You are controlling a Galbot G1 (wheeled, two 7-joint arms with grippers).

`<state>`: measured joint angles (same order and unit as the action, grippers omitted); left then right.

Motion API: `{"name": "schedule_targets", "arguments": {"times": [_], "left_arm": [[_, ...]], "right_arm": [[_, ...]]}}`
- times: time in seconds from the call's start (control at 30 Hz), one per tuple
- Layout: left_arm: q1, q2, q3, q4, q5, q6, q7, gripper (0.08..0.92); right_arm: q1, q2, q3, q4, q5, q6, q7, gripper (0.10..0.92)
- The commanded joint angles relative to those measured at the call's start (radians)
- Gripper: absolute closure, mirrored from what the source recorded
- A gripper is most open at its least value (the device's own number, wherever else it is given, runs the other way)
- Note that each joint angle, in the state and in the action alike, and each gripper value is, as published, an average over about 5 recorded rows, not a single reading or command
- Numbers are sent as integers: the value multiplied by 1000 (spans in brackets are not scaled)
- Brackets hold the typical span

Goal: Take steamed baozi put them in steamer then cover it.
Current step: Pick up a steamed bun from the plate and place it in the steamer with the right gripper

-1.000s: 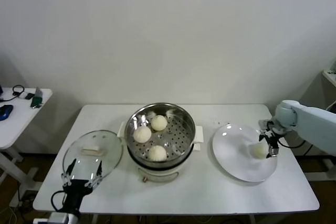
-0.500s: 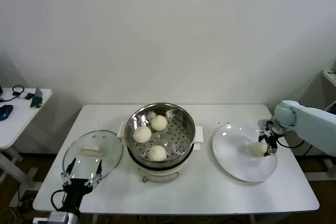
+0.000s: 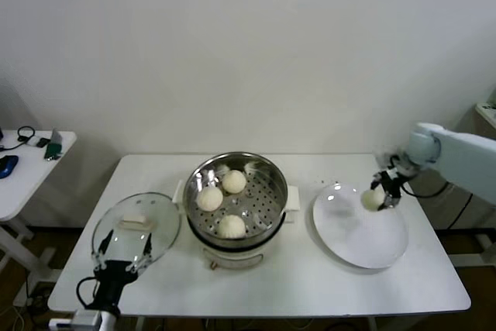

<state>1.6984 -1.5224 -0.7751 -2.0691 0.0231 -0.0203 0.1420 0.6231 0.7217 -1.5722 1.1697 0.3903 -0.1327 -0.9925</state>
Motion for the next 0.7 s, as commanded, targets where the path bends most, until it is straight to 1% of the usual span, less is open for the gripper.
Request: {"name": "schedule_targets", "arguments": {"times": [0.03, 0.17, 0.3, 0.47, 0.7], "left_arm": [[-5, 2, 7, -2, -1, 1, 1, 177], [-8, 4, 13, -7, -4, 2, 1, 177], [-3, 12, 11, -11, -15, 1, 1, 177], [1, 17, 3, -20, -25, 3, 0, 177], [15, 16, -2, -45, -30, 5, 1, 177]], "right_arm": [[487, 87, -171, 295, 309, -55, 4, 355], [530, 147, -105, 395, 414, -111, 49, 355], [501, 199, -58, 471, 467, -158, 103, 355], [424, 268, -55, 500, 455, -194, 157, 355], [283, 349, -59, 449, 374, -228, 209, 355]]}}
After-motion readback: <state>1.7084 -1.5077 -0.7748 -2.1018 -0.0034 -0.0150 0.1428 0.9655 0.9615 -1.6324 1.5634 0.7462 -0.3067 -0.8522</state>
